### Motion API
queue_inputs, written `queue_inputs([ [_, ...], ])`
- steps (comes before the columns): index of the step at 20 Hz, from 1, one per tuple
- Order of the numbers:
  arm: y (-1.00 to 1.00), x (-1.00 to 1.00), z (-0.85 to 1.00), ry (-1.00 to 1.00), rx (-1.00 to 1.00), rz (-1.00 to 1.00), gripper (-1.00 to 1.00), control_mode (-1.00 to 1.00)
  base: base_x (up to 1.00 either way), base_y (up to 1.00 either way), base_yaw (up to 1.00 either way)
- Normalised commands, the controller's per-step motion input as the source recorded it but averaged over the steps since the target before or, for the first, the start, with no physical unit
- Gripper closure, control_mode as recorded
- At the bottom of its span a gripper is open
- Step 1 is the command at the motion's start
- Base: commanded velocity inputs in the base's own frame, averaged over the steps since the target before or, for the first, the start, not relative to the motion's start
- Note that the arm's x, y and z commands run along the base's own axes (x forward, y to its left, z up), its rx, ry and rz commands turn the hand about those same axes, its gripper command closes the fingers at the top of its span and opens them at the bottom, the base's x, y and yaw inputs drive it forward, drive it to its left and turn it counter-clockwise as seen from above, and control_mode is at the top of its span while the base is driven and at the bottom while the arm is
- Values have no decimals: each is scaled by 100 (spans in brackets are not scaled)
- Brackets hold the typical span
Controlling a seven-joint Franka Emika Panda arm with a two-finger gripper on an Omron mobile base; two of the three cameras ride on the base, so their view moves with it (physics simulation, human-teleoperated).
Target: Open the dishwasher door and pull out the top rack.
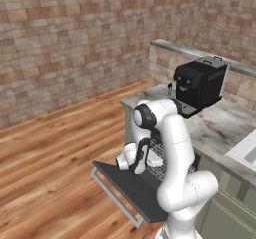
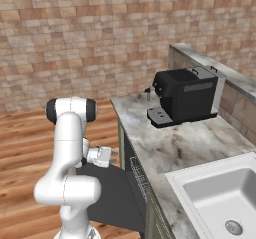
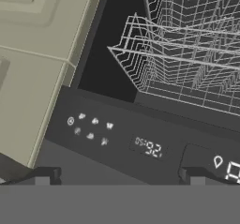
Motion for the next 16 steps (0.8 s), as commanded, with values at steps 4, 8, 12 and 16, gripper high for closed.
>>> queue_inputs([
  [4,-36,0,-1,-6,0,1,-100,-100,0,0,0],
  [8,-34,0,0,-8,0,1,-100,-100,0,0,0],
  [12,-26,0,-3,-7,0,2,-100,-100,0,0,0],
  [16,-16,0,-11,-7,0,1,-100,-100,0,0,0],
])
